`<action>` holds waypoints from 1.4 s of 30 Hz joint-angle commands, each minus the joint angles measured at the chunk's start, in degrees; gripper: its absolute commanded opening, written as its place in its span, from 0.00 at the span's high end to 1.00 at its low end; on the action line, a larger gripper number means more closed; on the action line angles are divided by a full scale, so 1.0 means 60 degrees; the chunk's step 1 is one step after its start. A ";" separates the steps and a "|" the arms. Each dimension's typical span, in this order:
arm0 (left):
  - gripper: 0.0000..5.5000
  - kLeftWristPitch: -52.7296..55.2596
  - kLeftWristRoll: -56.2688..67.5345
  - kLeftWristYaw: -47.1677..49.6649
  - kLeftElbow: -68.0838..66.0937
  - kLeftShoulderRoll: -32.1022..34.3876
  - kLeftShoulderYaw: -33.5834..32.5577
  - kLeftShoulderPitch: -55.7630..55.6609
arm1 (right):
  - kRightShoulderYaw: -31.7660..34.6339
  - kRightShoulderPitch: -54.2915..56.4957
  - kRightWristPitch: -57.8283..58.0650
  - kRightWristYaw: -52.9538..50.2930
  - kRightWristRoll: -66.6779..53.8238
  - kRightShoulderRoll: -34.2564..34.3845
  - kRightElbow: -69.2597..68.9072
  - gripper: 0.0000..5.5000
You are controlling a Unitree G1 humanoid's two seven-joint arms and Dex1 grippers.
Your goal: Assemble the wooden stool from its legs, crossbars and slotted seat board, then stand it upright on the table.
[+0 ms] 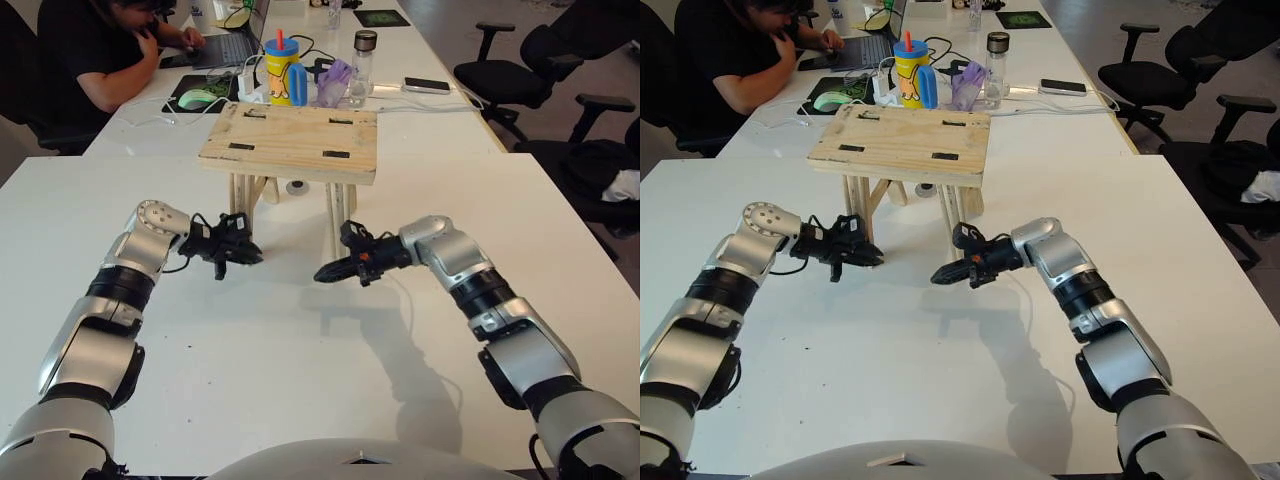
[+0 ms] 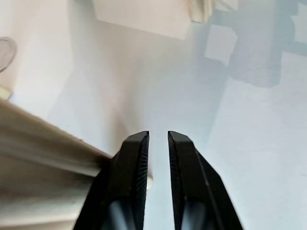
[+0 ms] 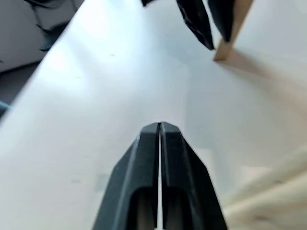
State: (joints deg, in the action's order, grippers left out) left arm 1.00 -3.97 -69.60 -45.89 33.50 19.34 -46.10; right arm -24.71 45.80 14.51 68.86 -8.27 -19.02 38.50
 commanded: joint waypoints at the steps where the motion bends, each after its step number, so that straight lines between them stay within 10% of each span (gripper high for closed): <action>1: 0.99 -0.1341 -0.1375 0.3902 -0.3193 -0.1033 0.0073 -0.2521 | -0.0750 0.2482 -0.3633 -0.6754 0.3261 0.0764 0.3963 1.00; 8: 1.00 -0.1199 -0.2898 0.9420 -0.4756 -0.1728 0.0719 -0.3298 | -0.1499 0.3542 -0.4005 -1.0833 0.5032 0.1360 0.5560 1.00; 15: 1.00 -0.3140 -0.1718 0.9066 -0.3575 -0.1884 -0.0527 -0.1408 | 0.1299 0.1755 -0.5020 -0.8555 0.2355 0.1711 0.4938 1.00; 20: 1.00 -0.3953 -0.3718 0.9670 0.0082 -0.1190 0.0501 -0.0696 | 0.2784 0.0091 -0.4332 -0.8029 0.0848 0.1832 0.2233 1.00; 32: 1.00 -0.4413 -0.7610 1.0326 -0.1427 -0.1530 0.2873 -0.3549 | 0.3538 -0.0635 -0.2429 -1.0475 0.1745 0.1628 -0.0571 1.00; 42: 1.00 -0.4401 -0.6925 0.6210 -0.2463 -0.2435 0.2903 -0.5557 | 0.4163 -0.0870 -0.2230 -1.1058 0.2060 0.0809 -0.0078 1.00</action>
State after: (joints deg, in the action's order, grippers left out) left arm -25.42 -46.65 -27.40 -60.01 19.60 37.03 -74.78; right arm -0.41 40.07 0.75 2.00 3.99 -13.64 37.11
